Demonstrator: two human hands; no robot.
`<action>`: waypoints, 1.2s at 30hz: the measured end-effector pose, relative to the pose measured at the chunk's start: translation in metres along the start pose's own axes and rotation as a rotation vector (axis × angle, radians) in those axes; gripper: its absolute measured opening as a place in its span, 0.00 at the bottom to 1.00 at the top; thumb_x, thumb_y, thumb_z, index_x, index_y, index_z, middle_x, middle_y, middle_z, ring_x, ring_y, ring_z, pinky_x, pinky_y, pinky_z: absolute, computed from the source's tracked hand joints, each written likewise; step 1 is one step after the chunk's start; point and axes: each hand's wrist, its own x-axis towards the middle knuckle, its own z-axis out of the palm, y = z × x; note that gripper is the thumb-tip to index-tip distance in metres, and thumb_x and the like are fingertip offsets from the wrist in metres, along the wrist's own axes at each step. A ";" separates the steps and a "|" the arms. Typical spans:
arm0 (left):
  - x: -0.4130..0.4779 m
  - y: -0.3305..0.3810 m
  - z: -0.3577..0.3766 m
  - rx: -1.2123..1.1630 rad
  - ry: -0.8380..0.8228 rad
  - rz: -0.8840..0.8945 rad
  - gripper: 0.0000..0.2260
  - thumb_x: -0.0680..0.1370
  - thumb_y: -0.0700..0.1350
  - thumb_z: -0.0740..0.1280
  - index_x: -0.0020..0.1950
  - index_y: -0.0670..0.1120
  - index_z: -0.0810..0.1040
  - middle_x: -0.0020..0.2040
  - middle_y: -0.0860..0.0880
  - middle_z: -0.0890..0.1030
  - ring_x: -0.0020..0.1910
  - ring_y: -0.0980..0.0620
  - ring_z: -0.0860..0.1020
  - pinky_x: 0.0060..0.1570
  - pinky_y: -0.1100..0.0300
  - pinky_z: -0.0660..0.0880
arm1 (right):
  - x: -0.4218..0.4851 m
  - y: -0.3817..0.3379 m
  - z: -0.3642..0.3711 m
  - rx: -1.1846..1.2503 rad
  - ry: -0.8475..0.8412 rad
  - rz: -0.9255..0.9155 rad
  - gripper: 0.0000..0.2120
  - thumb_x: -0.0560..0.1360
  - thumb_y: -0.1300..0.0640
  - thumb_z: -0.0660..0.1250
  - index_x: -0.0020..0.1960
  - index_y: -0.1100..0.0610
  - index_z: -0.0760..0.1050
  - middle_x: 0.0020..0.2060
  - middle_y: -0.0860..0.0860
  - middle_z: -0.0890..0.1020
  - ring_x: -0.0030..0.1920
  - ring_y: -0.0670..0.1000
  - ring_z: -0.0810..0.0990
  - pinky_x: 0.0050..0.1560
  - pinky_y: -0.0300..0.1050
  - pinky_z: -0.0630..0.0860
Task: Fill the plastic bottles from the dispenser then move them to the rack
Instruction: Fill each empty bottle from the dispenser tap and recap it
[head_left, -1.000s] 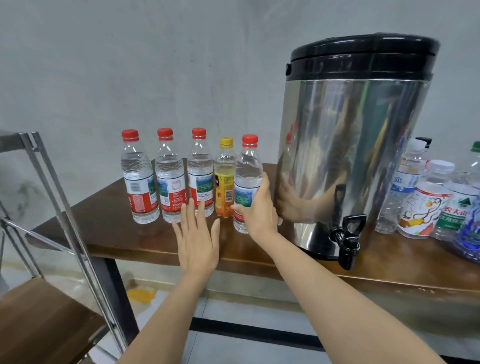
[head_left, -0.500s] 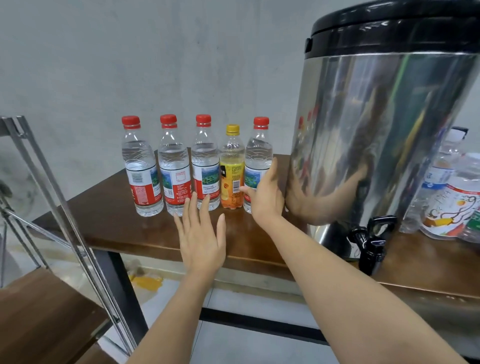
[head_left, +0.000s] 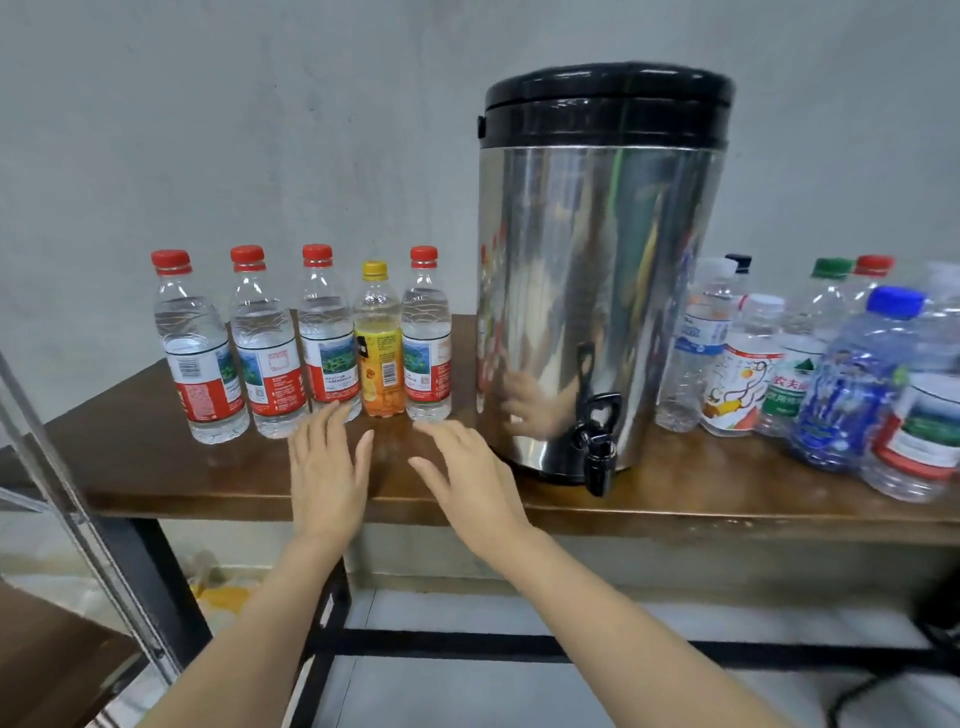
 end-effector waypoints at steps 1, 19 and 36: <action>-0.006 0.004 0.002 -0.022 -0.004 0.053 0.22 0.83 0.54 0.55 0.69 0.40 0.71 0.66 0.40 0.75 0.67 0.40 0.69 0.70 0.39 0.65 | -0.012 0.006 -0.009 0.004 -0.013 -0.060 0.17 0.82 0.51 0.62 0.70 0.52 0.71 0.65 0.48 0.76 0.65 0.48 0.73 0.62 0.46 0.75; -0.087 0.255 0.072 -0.335 -0.136 0.886 0.11 0.82 0.42 0.60 0.60 0.41 0.78 0.56 0.45 0.78 0.55 0.46 0.76 0.56 0.55 0.74 | -0.137 0.184 -0.173 -0.351 0.378 0.055 0.06 0.78 0.58 0.66 0.53 0.52 0.80 0.46 0.43 0.81 0.46 0.47 0.77 0.34 0.48 0.78; -0.077 0.298 0.117 -0.201 -0.303 0.609 0.27 0.83 0.58 0.48 0.73 0.43 0.68 0.73 0.44 0.69 0.75 0.48 0.65 0.73 0.55 0.63 | -0.001 0.196 -0.264 -0.566 0.178 0.369 0.30 0.78 0.66 0.59 0.77 0.54 0.55 0.75 0.52 0.65 0.59 0.58 0.77 0.47 0.53 0.76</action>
